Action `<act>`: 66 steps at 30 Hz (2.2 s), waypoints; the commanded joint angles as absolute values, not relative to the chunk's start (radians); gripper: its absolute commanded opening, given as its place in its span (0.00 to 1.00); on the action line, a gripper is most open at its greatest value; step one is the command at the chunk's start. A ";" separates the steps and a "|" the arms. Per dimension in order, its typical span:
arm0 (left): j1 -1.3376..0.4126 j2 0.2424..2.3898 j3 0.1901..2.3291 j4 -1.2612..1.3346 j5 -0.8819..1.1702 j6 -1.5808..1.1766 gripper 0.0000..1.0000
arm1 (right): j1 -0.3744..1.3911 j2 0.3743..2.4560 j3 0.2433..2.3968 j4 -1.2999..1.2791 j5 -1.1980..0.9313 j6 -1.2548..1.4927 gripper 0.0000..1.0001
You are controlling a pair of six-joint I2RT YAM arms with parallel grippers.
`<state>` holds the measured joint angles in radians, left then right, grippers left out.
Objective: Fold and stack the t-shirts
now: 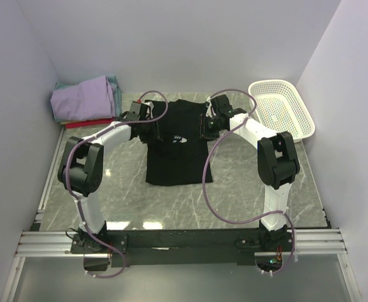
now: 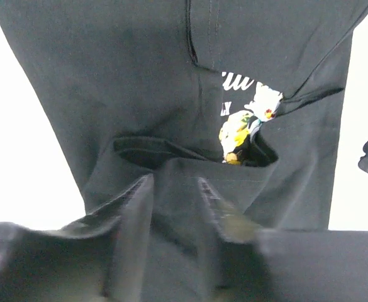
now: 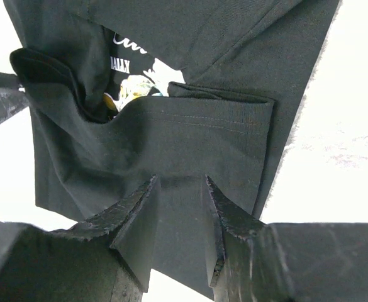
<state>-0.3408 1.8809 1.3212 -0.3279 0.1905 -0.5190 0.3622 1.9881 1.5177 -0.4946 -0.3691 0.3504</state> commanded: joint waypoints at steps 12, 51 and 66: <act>-0.342 1.864 1.338 -0.321 0.120 -0.495 0.31 | 0.365 1.942 1.479 -0.462 -0.380 0.345 0.40; -0.344 1.882 1.246 -0.206 0.026 -0.442 0.01 | 0.365 1.954 1.465 -0.457 -0.400 0.344 0.41; -0.342 1.763 1.238 -0.227 -0.091 -0.476 0.01 | 0.365 2.003 1.436 -0.443 -0.377 0.345 0.41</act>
<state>-0.3408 1.8465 1.2404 -0.2680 -0.0349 -0.4622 0.3622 1.9888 1.4471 -0.4709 -0.3851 0.3500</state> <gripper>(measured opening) 0.023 0.406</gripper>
